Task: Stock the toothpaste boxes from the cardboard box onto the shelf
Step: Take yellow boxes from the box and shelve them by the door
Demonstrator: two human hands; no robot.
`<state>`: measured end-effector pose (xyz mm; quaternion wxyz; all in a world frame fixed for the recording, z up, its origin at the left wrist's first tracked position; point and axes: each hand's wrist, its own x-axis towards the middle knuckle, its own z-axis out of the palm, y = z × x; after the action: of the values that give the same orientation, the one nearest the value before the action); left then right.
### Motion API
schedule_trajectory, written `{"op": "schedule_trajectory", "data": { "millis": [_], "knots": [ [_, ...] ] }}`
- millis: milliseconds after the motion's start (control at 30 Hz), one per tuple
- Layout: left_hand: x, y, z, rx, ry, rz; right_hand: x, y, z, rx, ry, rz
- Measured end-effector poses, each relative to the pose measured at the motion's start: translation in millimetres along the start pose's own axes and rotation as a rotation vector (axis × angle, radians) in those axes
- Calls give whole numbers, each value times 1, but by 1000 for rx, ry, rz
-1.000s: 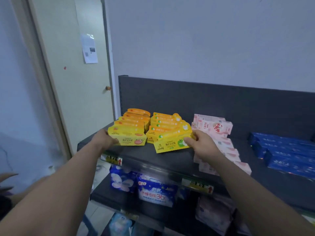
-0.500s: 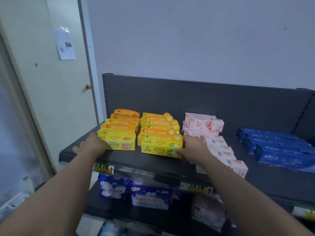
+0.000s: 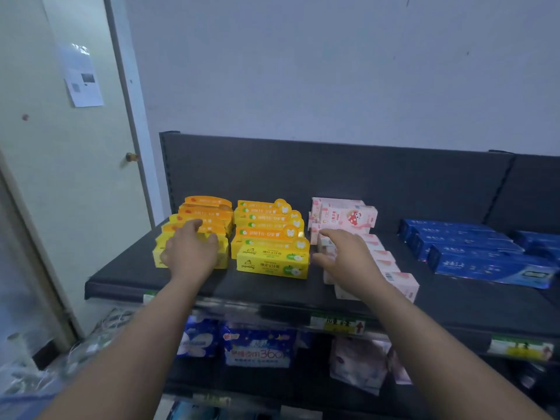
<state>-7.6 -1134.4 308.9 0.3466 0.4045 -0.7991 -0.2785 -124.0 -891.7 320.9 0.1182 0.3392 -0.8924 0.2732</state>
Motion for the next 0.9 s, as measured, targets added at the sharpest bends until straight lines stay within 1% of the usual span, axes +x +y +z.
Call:
{"op": "schedule_trajectory", "data": {
  "millis": [167,267,367,567,733,900],
  "knots": [
    [-50,50,39,-262,-189,243,-45,28,-40,-76,115,1],
    [-92,90,59,-368,-285,364,-83,57,-69,-115,158,62],
    [-147,132,79,-467,-414,475,-130,91,-103,-168,196,149],
    [-280,203,125,-567,-655,656,-255,165,-178,-209,308,394],
    [-423,253,162,-582,-920,690,-382,227,-239,-219,336,638],
    [-572,292,188,-541,-1197,748,-513,281,-295,-229,372,871]
  ]
}}
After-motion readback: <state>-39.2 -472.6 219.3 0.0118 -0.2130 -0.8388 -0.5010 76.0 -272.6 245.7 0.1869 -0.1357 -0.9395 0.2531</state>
